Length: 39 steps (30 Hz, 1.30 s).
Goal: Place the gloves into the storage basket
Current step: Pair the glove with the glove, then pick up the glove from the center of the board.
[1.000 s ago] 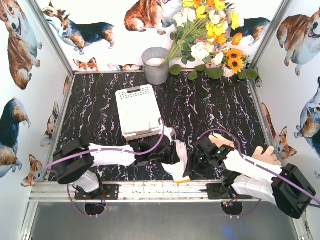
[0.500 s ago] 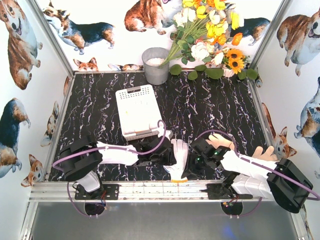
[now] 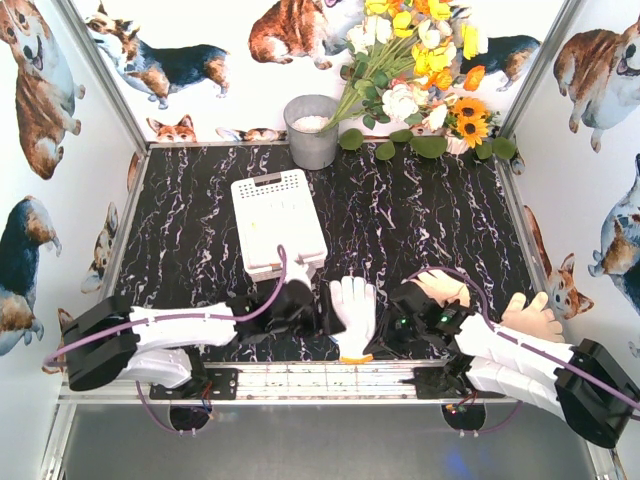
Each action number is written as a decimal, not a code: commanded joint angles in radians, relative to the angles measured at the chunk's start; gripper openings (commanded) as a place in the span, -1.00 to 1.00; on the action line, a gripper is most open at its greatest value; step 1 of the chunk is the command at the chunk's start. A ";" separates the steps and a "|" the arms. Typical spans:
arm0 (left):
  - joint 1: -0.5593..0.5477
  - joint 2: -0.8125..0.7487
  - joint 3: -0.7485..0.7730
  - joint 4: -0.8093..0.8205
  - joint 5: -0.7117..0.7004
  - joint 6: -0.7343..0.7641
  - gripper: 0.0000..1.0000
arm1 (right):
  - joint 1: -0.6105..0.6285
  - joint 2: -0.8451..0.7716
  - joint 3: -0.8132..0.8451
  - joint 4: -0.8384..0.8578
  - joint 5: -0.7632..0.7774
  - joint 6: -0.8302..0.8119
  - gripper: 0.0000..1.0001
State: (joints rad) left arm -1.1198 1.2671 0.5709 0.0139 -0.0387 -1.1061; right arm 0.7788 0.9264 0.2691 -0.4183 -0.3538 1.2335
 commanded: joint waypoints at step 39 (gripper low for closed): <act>-0.024 0.286 -0.208 0.457 -0.211 -0.308 -0.06 | 0.005 0.065 0.076 0.015 0.058 -0.016 -0.69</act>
State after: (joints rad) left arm -1.1423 1.5200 0.3706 0.5625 -0.1577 -1.4410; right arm 0.7788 0.9779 0.3038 -0.4370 -0.3130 1.2358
